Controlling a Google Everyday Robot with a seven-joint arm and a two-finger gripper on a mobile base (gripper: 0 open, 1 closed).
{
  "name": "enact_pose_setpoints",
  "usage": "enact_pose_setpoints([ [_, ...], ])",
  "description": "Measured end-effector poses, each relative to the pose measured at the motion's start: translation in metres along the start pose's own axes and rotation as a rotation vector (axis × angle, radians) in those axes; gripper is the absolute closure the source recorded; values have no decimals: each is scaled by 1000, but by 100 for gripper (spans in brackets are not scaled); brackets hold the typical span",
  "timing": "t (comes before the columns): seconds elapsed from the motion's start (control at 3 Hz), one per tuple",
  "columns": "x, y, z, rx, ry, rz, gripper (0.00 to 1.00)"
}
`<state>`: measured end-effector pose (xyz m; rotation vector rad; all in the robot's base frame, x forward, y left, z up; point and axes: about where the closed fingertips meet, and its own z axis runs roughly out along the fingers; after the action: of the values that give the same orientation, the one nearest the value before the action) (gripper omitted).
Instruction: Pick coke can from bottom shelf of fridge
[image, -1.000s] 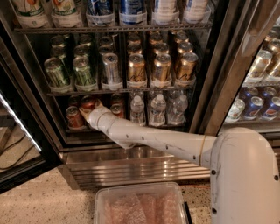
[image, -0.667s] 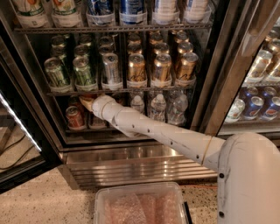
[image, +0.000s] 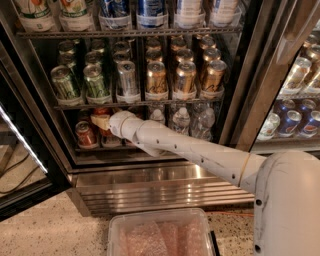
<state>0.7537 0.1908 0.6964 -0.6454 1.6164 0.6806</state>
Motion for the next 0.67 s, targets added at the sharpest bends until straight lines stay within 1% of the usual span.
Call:
enact_pose_setpoints([
  [0.33,0,0,0,-1,0,1,100],
  [0.67,5,4,-19,-3,22,60,100],
])
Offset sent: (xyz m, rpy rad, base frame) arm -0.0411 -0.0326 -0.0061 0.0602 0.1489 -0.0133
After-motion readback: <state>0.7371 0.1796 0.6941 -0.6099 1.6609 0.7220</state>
